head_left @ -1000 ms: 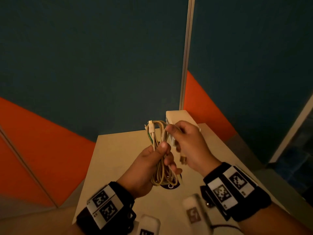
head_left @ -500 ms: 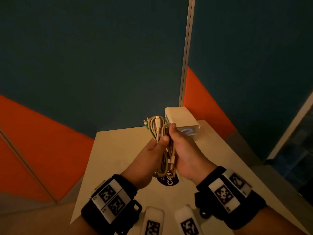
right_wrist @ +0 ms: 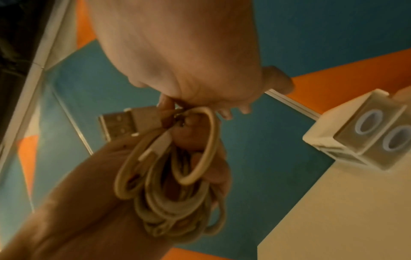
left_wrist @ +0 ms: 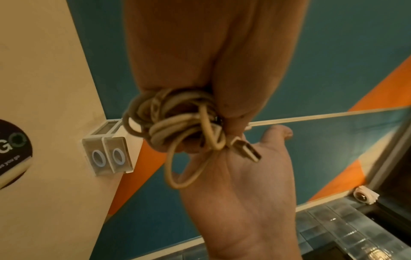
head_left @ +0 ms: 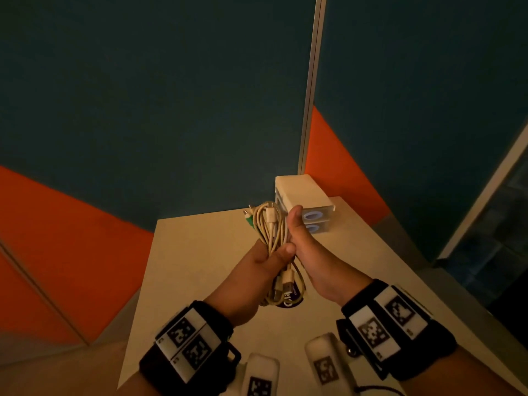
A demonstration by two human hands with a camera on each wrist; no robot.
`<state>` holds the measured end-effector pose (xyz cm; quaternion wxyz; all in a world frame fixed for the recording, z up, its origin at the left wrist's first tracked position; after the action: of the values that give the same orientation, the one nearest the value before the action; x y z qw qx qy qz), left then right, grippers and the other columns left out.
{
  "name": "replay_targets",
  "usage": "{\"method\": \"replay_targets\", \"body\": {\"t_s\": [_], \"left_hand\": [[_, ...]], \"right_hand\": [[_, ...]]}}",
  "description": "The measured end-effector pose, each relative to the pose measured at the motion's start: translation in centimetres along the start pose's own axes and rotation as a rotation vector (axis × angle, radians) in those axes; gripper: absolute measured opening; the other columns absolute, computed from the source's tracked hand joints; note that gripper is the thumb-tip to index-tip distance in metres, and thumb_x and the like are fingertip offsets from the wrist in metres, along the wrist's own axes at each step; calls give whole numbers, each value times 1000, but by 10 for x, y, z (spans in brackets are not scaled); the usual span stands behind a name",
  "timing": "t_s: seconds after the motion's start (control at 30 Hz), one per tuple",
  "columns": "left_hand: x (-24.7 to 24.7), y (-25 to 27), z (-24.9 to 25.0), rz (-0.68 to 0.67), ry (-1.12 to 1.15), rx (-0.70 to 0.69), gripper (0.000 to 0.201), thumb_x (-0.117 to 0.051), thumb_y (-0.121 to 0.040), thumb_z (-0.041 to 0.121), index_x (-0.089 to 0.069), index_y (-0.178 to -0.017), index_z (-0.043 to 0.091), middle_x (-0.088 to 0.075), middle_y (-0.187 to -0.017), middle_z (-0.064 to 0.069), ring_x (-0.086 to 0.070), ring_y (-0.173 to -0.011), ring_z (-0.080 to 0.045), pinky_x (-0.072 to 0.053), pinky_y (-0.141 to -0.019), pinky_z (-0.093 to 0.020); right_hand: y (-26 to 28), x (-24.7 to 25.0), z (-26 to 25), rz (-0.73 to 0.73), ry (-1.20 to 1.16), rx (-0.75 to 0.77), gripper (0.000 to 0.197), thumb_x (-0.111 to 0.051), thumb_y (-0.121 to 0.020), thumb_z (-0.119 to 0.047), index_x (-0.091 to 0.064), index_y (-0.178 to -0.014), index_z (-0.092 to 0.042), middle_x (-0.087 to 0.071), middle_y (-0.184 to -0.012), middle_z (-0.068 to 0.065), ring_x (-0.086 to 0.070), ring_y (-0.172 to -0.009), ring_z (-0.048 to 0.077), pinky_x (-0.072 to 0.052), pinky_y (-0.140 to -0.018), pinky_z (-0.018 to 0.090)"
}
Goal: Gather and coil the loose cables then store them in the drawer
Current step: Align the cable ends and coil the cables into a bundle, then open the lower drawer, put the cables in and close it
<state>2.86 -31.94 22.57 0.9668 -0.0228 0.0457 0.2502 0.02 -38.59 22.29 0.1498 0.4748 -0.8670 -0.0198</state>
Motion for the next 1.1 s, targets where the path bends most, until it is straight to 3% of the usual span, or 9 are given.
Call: {"method": "replay_targets", "body": {"t_s": [0.1, 0.17, 0.3, 0.43, 0.6, 0.77, 0.87, 0.97, 1.1], "left_hand": [[5, 0, -1, -21, 10, -16, 43, -55, -76, 41, -58, -102, 8, -58, -86, -17, -53, -80, -26, -45, -69, -33], [9, -2, -11, -37, 5, 17, 58, -57, -74, 45, -55, -105, -5, -59, -85, -21, -55, -74, -29, -46, -60, -30], [3, -8, -31, -106, 69, 92, 43, -56, -86, 36, -63, -96, -5, -61, -73, -20, -55, -50, -22, -42, -44, -23], [-10, -24, -44, -120, 181, 155, 26, -52, -89, 30, -59, -76, 9, -57, -60, -3, -52, -43, -13, -42, -40, -20], [-14, -59, -68, -29, 399, 202, 28, -50, -84, 29, -56, -106, 12, -53, -66, 1, -58, -61, -11, -49, -55, -26], [-23, -95, -105, 97, 561, 271, 19, -59, -83, 26, -54, -95, 12, -52, -65, 0, -59, -62, -15, -55, -67, -38], [-33, -108, -127, 167, 572, 327, 15, -58, -87, 21, -50, -90, 10, -45, -64, -5, -51, -49, -16, -51, -48, -29], [-35, -115, -151, 237, 486, 380, 17, -58, -83, 19, -48, -82, 6, -43, -66, -12, -43, -53, -22, -44, -43, -26], [-23, -110, -189, 368, 503, 493, 17, -58, -79, 15, -53, -89, 4, -50, -59, -10, -44, -43, -18, -39, -37, -25]], "right_hand": [[-1, 5, -9, 69, 127, 25, 93, -1, -61, -80, -8, -143, -36, -2, -157, -5, 2, -144, 16, 4, -116, 53], [0, 13, -7, 121, 140, 38, 79, -5, -73, -76, -9, -142, -37, -4, -157, -5, 2, -144, 17, 4, -115, 53], [-3, 22, 13, 112, -36, -23, 99, -15, -50, -92, -31, -134, -42, -30, -150, -8, -22, -138, 16, -19, -113, 46], [-9, 44, 48, 94, -357, -160, 90, -5, -69, -79, -47, -129, -28, -40, -145, -5, -32, -131, 20, -9, -111, 52], [-55, 81, 124, 152, -562, -309, 65, -20, -87, -64, -62, -107, -18, -61, -117, -1, -51, -110, 20, -30, -93, 43], [-111, 118, 199, 170, -858, -472, 26, -40, -91, -31, -58, -87, -12, -58, -97, 7, -55, -86, 21, -40, -70, 31], [-154, 137, 228, 213, -991, -503, 17, -42, -87, -16, -55, -82, -7, -55, -89, 10, -53, -78, 24, -47, -66, 31], [-206, 144, 246, 236, -974, -520, 10, -44, -86, -8, -52, -83, -4, -54, -86, 12, -52, -72, 23, -54, -52, 25], [-266, 135, 258, 230, -975, -517, 12, -40, -85, -3, -52, -89, -4, -50, -81, 12, -45, -64, 20, -43, -55, 25]]}}
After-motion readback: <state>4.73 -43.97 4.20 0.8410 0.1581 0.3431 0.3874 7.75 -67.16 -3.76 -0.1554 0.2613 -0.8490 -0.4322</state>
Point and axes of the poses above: each hand's wrist, its own y-axis away from the middle knuckle, its own x-axis out of the back of the hand, z = x × y, the point moved 8 cm from there along -y, towards the middle knuckle
